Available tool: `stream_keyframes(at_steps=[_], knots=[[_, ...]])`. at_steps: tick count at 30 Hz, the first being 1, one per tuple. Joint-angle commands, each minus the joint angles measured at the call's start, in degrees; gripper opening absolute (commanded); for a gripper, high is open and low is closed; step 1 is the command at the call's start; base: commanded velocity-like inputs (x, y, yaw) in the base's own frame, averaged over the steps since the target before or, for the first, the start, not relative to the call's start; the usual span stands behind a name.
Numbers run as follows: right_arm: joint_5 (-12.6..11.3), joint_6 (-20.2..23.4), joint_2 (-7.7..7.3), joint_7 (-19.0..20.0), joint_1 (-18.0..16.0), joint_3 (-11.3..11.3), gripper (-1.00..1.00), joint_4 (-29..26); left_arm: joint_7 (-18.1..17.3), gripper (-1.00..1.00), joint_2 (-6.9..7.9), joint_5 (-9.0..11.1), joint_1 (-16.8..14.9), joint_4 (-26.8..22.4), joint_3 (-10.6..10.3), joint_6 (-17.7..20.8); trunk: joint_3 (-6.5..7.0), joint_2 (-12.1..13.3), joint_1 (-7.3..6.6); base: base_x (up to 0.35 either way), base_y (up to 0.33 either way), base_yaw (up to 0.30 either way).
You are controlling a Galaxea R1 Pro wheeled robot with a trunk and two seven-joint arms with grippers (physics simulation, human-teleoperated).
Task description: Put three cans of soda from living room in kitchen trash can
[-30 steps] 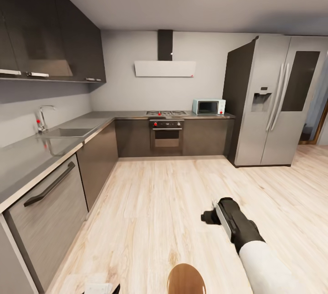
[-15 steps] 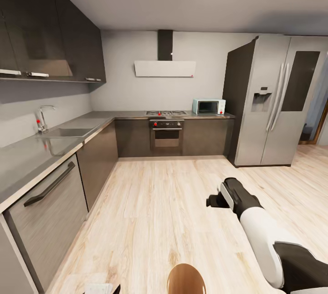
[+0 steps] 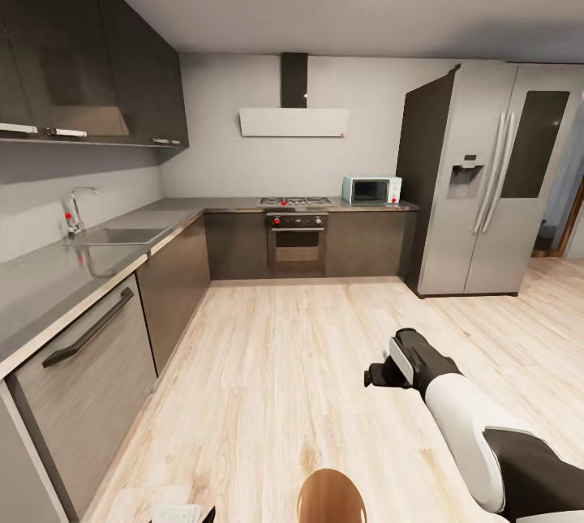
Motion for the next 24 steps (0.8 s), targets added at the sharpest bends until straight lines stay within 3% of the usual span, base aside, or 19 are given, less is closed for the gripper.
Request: stream_keyframes(at_steps=[1, 17, 24], knots=[[0.0, 0.0, 0.00, 0.0, 0.0, 0.0, 1.00, 0.1, 0.0, 1.00, 0.00, 0.0, 0.0, 0.0, 0.0, 0.0, 0.00, 0.0, 0.00, 0.000, 0.000, 0.000], [0.0, -0.1, 0.08, 0.1, 0.0, 0.1, 1.00, -0.1, -0.2, 1.00, 0.27, 0.0, 0.0, -0.4, -0.2, 0.3, 0.00, 0.0, 0.00, 0.000, 0.000, 0.000], [0.0, -0.2, 0.06, 0.3, 0.0, 0.1, 1.00, -0.1, -0.4, 1.00, 1.38, -0.4, 0.0, -6.1, -0.1, 2.5, 0.00, 0.0, 0.00, 0.000, 0.000, 0.000]])
